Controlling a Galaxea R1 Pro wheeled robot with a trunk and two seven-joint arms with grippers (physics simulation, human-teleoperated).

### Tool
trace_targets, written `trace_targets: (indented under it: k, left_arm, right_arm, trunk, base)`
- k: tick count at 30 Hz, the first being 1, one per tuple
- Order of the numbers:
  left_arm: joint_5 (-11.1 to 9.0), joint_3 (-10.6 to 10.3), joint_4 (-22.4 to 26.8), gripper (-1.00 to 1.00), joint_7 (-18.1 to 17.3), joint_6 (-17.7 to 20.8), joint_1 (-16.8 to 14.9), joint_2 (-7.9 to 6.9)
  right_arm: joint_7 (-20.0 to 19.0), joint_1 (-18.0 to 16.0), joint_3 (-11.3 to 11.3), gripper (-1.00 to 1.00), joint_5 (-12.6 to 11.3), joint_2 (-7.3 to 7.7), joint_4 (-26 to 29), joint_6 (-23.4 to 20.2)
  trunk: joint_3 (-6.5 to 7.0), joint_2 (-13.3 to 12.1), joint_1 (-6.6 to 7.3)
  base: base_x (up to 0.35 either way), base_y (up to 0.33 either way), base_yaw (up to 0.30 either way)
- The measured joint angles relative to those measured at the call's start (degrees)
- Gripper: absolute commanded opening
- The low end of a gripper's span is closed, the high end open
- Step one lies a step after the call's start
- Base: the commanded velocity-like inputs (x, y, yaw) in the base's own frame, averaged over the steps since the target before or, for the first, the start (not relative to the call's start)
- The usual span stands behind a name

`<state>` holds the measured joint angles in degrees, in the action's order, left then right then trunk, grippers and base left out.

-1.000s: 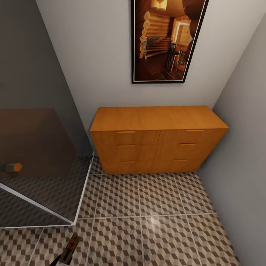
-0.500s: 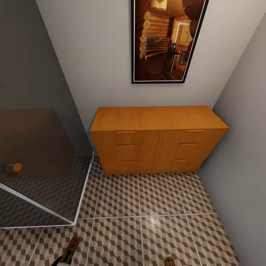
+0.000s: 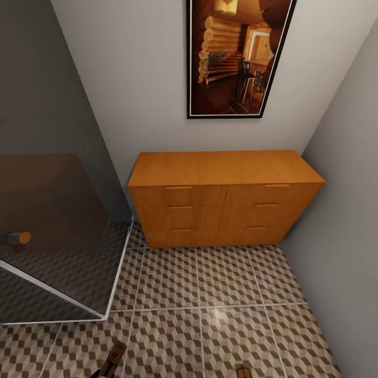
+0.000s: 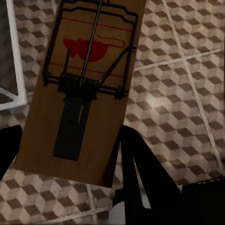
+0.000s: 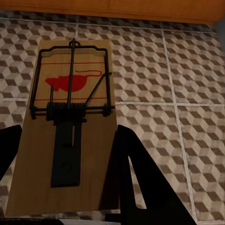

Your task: Take the four mousetraps from the cabinet in the bathroom and place them on the bathroom floor. Make sure all four end up on the same floor surface, and ensure that at least two of them are either under or directly next to the same bathroom sink.

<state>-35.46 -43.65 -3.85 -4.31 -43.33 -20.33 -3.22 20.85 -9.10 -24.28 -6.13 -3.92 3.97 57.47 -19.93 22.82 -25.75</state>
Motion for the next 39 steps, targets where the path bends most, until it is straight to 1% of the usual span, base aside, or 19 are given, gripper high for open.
trace_targets:
  k: [4, 9, 11, 12, 13, 14, 15, 17, 18, 19, 21, 25, 28, 39]
  left_arm:
    - [-1.9, 0.1, 0.91, -1.0, 0.17, 1.32, 0.01, 1.05]
    - [-4.58, 0.12, 2.46, -1.0, 0.41, 2.94, 0.0, 1.13]
    - [-5.66, 0.05, 3.03, -1.0, 0.51, 3.55, -0.02, 1.13]
    - [-8.4, 0.59, 7.23, -1.0, 12.62, 17.08, -0.05, 1.15]
    - [-8.28, 0.25, 7.66, -1.0, 14.05, 18.47, -0.04, 1.1]
    - [-8.34, 0.2, 7.81, -1.0, 14.38, 18.61, -0.04, 0.95]
    - [-8.37, 0.19, 7.86, -1.0, 14.46, 18.62, -0.05, 0.8]
    - [-8.53, 0.18, 7.97, -1.0, 14.51, 18.63, -0.05, -0.25]
    - [-8.54, 0.07, 7.99, -1.0, 14.51, 18.63, -0.05, -0.47]
    - [-8.59, 0.04, 8.01, -1.0, 14.47, 18.61, -0.05, -0.77]
    - [-8.62, -0.09, 8.01, -1.0, 14.43, 18.61, -0.05, -1.0]
    - [-8.64, -0.14, 7.95, -1.0, 14.41, 18.6, -0.03, -0.99]
    - [-8.65, -0.16, 7.9, -1.0, 14.41, 18.6, -0.04, -0.98]
    - [-8.61, -0.24, 7.87, -1.0, 14.41, 18.6, 0.0, -0.9]
  right_arm:
    - [-1.49, 0.0, -0.03, -1.0, 0.13, -0.01, 1.27, -1.4]
    - [-3.45, 0.0, 0.03, -1.0, 0.21, 0.56, 2.86, -3.1]
    - [-4.23, 0.0, 0.09, -1.0, 0.15, 1.21, 3.49, -3.76]
    - [-6.79, 0.0, 0.21, -1.0, 0.01, 2.15, 10.38, -20.58]
    - [-8.68, -0.04, 0.0, -1.0, 0.2, 2.97, 19.41, -31.66]
    - [-10.59, 0.0, 0.14, -1.0, 0.01, 3.82, 21.69, -33.9]
    - [-11.56, 0.01, 0.18, -1.0, -0.06, 4.23, 22.44, -34.61]
    - [-14.2, 0.0, 0.32, -1.0, -0.25, 5.31, 24.01, -35.99]
    - [-14.64, 0.01, 0.34, -1.0, -0.27, 5.48, 24.19, -36.13]
    - [-15.24, 0.01, 0.38, -1.0, -0.32, 5.71, 24.38, -36.07]
    - [-15.82, 0.01, 0.35, -1.0, -0.34, 5.98, 24.49, -34.62]
    - [-16.05, 0.01, 0.25, -1.0, -0.36, 6.16, 24.21, -31.74]
    - [-16.08, 0.01, 0.21, -1.0, -0.36, 6.18, 23.65, -30.8]
    - [-16.08, 0.01, 0.25, -1.0, -0.28, 6.23, 23.19, -30.32]
  trunk:
    - [0.0, 0.0, 0.0]
    - [0.0, 0.0, 0.0]
    - [0.0, 0.0, 0.0]
    - [-0.01, 0.01, 0.0]
    - [0.01, 0.01, -0.01]
    - [0.0, 0.01, 0.0]
    - [0.0, 0.0, 0.0]
    - [0.0, 0.0, 0.0]
    - [0.0, 0.0, 0.0]
    - [0.0, 0.0, 0.0]
    - [0.0, 0.0, 0.0]
    - [0.0, 0.0, 0.0]
    - [0.0, 0.0, 0.0]
    - [0.0, 0.0, 0.0]
  base:
    - [0.0, 0.0, 0.0]
    - [0.0, 0.0, 0.0]
    - [0.0, 0.0, 0.0]
    - [0.0, 0.0, 0.0]
    - [0.0, 0.0, 0.0]
    - [0.0, 0.0, 0.0]
    - [0.0, 0.0, 0.0]
    - [0.0, 0.0, 0.0]
    - [0.0, 0.0, 0.0]
    - [0.0, 0.0, 0.0]
    - [0.0, 0.0, 0.0]
    - [0.0, 0.0, 0.0]
    - [0.0, 0.0, 0.0]
    - [0.0, 0.0, 0.0]
